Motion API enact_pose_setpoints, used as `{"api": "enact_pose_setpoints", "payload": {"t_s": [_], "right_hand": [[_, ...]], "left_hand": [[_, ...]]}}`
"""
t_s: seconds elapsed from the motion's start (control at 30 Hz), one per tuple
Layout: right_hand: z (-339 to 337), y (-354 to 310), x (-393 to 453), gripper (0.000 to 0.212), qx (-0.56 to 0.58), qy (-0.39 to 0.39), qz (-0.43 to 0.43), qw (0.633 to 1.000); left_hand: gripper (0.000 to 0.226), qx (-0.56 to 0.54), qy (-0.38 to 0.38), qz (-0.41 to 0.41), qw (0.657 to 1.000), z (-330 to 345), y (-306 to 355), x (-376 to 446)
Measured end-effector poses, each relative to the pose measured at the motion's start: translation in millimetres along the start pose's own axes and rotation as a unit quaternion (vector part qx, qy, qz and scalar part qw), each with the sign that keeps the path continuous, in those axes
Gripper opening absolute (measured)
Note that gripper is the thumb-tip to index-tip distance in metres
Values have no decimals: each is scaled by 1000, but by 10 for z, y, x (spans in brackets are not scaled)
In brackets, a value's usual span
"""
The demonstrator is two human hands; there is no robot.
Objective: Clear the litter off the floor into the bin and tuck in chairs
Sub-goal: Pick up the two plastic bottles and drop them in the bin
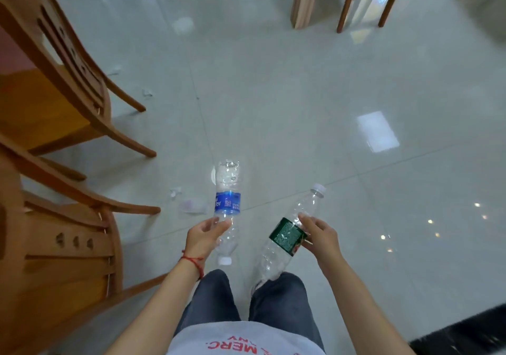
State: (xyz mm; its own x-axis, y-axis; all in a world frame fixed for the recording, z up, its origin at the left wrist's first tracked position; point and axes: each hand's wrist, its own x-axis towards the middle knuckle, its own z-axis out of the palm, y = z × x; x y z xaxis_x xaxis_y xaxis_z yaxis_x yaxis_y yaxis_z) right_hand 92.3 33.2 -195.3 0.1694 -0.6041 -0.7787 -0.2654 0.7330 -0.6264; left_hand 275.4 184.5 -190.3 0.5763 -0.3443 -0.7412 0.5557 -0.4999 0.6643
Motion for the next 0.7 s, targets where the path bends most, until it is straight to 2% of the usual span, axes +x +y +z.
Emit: {"api": "enact_pose_setpoints", "payload": {"t_s": [0.13,0.4,0.5,0.57,0.7], "right_hand": [[-386,-174,123,48,40,30,0,999],[-974,-202,194,43,147,114,6,983],[-1123,-173,164,37,196,149,11,969],[-1214,-129,156,40,226,180,15,957],[-1323,-64,111,44,289,245,28,925]], "left_hand": [[40,36,-36,21,998,499,202,8],[38,140,-130,38,981,1271,519,163],[23,177,-171,40,968,1569,615,187],[17,214,-201,39,955,1775,678,217],[22,285,-268,36,920,2173,796,350]]}}
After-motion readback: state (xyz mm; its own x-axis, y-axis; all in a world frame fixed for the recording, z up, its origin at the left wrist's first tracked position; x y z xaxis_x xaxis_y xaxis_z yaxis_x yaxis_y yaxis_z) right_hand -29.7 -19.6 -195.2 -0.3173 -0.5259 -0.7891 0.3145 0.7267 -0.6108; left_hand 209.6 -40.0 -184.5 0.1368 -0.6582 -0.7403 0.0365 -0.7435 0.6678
